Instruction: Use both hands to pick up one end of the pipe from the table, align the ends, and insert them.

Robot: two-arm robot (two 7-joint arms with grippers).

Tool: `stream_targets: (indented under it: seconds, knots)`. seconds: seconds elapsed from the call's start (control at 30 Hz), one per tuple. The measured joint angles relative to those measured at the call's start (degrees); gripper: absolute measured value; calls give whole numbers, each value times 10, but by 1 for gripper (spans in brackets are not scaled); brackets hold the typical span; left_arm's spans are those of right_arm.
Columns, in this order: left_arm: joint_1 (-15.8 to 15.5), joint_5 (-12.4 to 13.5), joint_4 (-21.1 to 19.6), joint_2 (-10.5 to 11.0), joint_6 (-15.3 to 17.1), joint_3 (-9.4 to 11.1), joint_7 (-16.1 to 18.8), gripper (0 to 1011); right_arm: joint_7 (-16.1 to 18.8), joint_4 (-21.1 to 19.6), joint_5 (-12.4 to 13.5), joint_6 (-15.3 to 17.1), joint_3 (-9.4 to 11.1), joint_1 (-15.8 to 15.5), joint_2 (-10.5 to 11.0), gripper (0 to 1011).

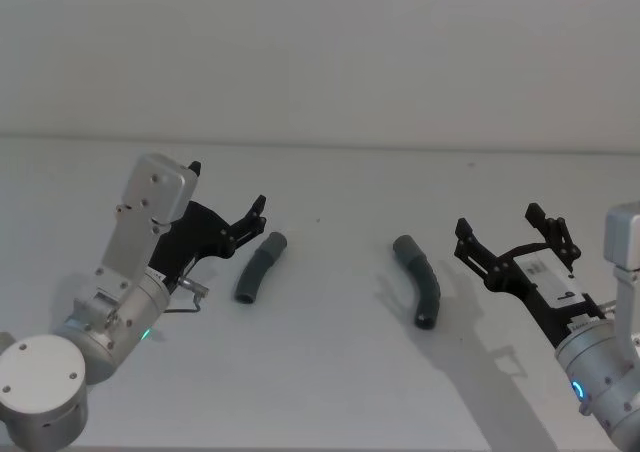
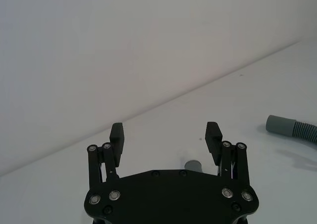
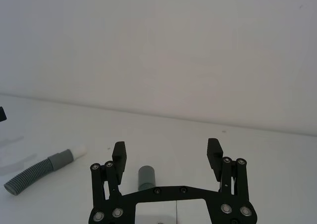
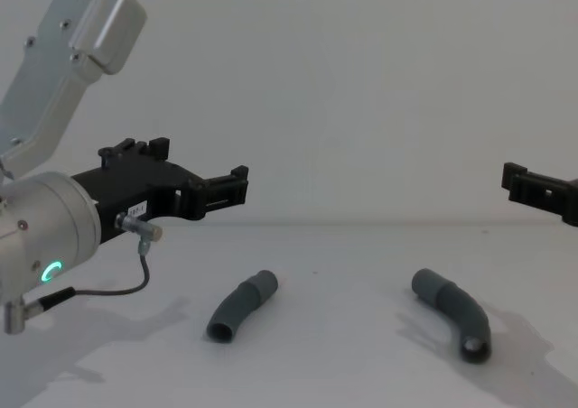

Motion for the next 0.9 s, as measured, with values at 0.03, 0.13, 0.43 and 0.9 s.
stream_targets:
  seconds: [0.03,0.13,0.43,0.9]
  knots:
    - [0,0,0,0,1,0,0,1000,0,0,0,0,0,0,0,1001]
    - [-1,0,-2,-1,10,0,-1,1000,0,0,0,0,0,0,0,1001]
    - [-10,-15,-12,-2,71,1,-19,1000,0,0,0,0,0,0,0,1001]
    - [-42,-43,-25,1,210,12,-69,1000,0,0,0,0,0,0,0,1001]
